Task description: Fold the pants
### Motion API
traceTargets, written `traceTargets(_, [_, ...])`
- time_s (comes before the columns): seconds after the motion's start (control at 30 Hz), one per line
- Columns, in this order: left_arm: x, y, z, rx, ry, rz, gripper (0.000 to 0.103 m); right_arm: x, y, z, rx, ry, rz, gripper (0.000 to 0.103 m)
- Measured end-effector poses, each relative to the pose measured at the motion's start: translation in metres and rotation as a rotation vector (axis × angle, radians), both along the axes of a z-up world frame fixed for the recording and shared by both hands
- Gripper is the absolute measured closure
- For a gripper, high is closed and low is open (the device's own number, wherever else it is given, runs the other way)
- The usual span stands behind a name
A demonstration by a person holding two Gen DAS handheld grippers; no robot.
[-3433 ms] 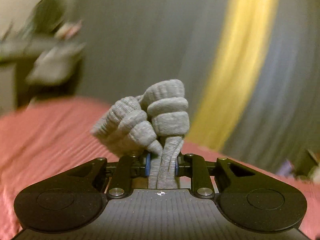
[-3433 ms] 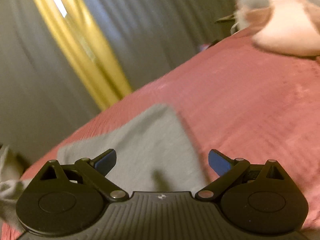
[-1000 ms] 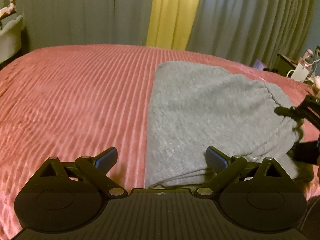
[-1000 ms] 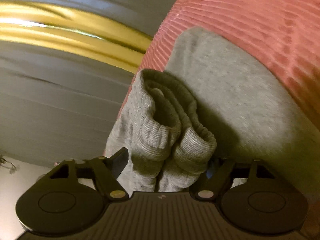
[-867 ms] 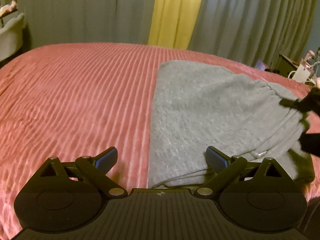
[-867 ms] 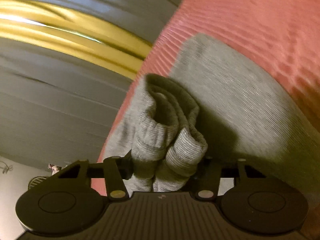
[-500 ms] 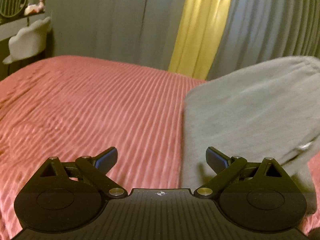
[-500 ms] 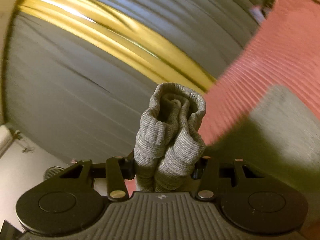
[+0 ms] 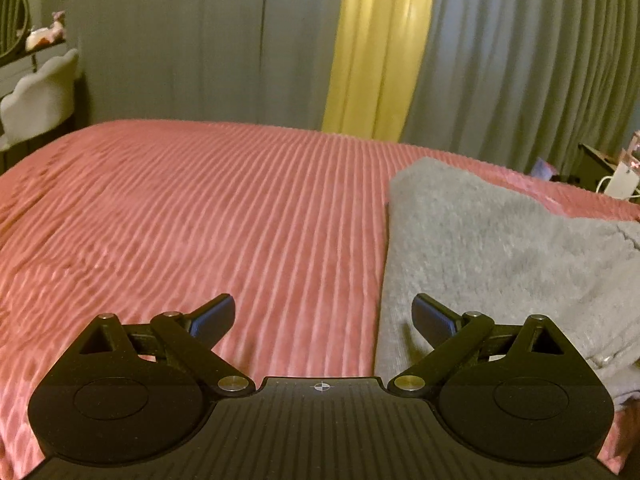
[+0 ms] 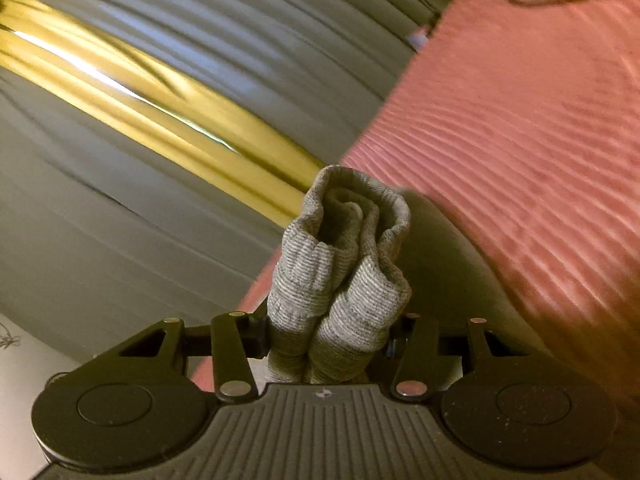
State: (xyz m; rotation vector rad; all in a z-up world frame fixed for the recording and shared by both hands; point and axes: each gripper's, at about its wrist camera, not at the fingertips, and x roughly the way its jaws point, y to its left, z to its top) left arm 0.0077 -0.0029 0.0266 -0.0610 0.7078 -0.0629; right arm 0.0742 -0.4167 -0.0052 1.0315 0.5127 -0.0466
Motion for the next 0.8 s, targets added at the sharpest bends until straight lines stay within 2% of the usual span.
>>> traceTargets(0.17, [0.005,-0.001,-0.002,0.002,0.024,0.001,0.004,-0.004,-0.002,-0.004,-0.014,0.047,0.031,0.052])
traceTargets(0.23, [0.007,-0.003,-0.003,0.005,0.038,-0.004,0.004,0.003,-0.006,-0.003,-0.085,0.159,0.025,0.037])
traceTargets(0.3, [0.009,-0.002,-0.006,0.002,0.052,-0.018,0.004,0.0,-0.002,-0.001,-0.145,0.222,0.032,0.034])
traceTargets(0.37, [0.01,-0.004,-0.008,0.005,0.064,-0.035,0.004,-0.004,-0.003,0.003,-0.148,0.211,0.037,0.025])
traceTargets(0.4, [0.009,-0.006,-0.009,0.011,0.065,-0.041,0.004,-0.006,-0.001,0.008,-0.178,0.216,0.02,0.017])
traceTargets(0.5, [0.008,-0.011,-0.008,0.035,0.04,-0.064,0.004,-0.011,0.008,0.029,-0.325,0.203,-0.01,0.015])
traceTargets(0.6, [0.008,-0.02,-0.009,0.067,0.028,-0.094,0.004,-0.007,0.017,0.041,-0.366,0.123,0.03,0.014])
traceTargets(0.7, [0.009,-0.029,-0.015,0.117,0.044,-0.125,0.004,0.014,0.019,0.026,-0.404,0.155,0.055,0.011])
traceTargets(0.77, [0.01,-0.033,-0.019,0.131,0.058,-0.146,0.004,0.025,0.021,0.002,-0.429,0.246,0.101,0.01])
traceTargets(0.8, [0.011,-0.033,-0.02,0.133,0.067,-0.151,0.004,0.031,0.019,-0.01,-0.437,0.304,0.13,0.004])
